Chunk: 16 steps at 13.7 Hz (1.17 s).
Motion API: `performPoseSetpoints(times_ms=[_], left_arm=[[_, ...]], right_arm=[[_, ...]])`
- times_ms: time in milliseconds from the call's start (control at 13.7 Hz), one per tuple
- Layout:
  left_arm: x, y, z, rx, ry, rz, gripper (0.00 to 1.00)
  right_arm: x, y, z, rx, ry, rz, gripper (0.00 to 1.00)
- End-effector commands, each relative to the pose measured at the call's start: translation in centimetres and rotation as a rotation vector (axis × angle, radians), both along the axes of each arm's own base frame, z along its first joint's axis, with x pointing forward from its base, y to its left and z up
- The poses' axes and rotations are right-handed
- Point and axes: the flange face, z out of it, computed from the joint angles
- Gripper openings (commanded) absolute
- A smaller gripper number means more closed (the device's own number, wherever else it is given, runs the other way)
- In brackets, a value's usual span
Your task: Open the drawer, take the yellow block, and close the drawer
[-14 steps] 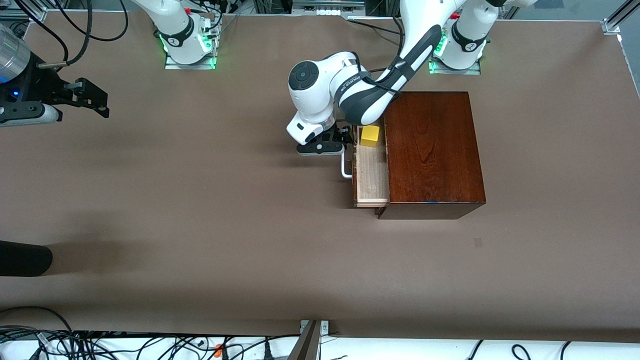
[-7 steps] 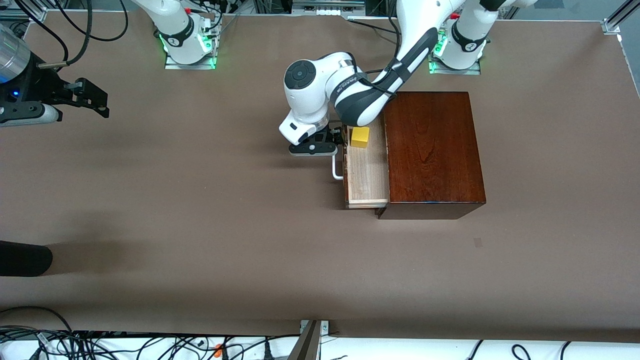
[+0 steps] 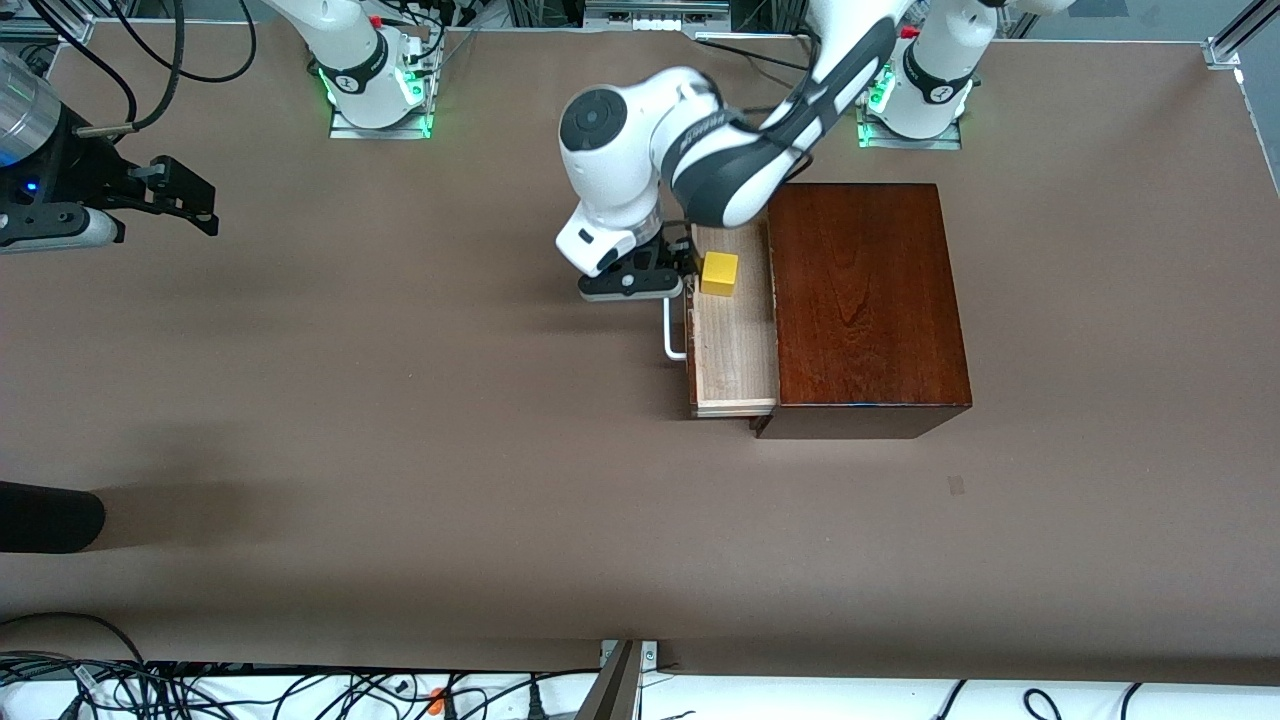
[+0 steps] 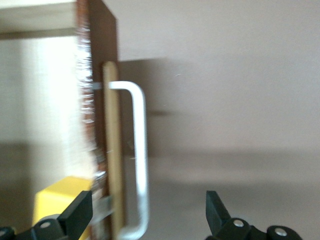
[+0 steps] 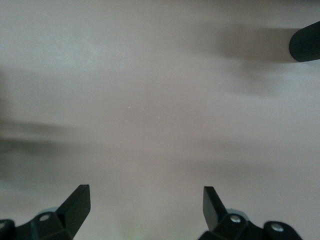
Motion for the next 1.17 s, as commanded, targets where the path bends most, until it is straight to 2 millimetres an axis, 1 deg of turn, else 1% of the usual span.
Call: performPoseSetpoints(times_ms=[0,146,219,364,437,510,583,656,728,801,874,947,1020,1093], left_arm=[[2.7,4.9,5.9,-0.014,0.086,-0.066,1.0],[4.9,9.6,9.8,-0.04,0.113,-0.148,1.0],[6.1,12.4,11.3,-0.054,0.133,-0.172,1.0],[8.6,18.6,13.5,-0.093,0.18,-0.214,1.0],[9.6,21.9,14.7,-0.105,0.191,-0.207,1.0],[10.3,25.2,15.7,-0.104,0.205,-0.172,1.0],[10.7,27.9,16.5,-0.115,0.221,-0.142,1.0],[11.3,30.7,17.2,-0.134,0.227,-0.116,1.0],[11.8,33.4,18.0,-0.163,0.222,-0.105,1.0],[12.1,35.5,18.7,-0.173,0.211,-0.111,1.0],[12.5,37.7,19.0,-0.184,0.202,-0.118,1.0],[12.0,38.8,20.1,-0.178,0.183,-0.134,1.0],[11.7,41.1,20.2,-0.169,0.178,-0.097,1.0],[11.3,43.2,20.6,-0.156,0.139,-0.064,1.0]], right_arm=[[0.2,0.0,0.4,0.017,-0.002,-0.006,1.0],[0.1,0.0,0.4,0.019,0.0,-0.007,1.0],[0.1,0.1,0.5,0.02,-0.002,-0.006,1.0],[0.0,1.3,0.4,0.037,0.005,0.018,1.0],[-0.1,2.0,0.5,0.047,0.002,0.03,1.0],[-0.2,2.6,0.8,0.06,-0.004,0.038,1.0],[-0.3,3.6,1.3,0.088,-0.012,0.051,1.0],[-0.4,4.4,1.4,0.129,-0.008,0.051,1.0],[-0.6,5.6,1.2,0.172,0.003,0.075,1.0],[-0.8,7.0,1.0,0.181,0.011,0.105,1.0],[-1.4,9.5,1.1,0.172,0.011,0.151,1.0],[-2.0,11.5,1.1,0.157,0.01,0.187,1.0],[-2.3,13.0,1.0,0.14,0.002,0.221,1.0],[-2.7,14.9,0.7,0.141,0.001,0.26,1.0]])
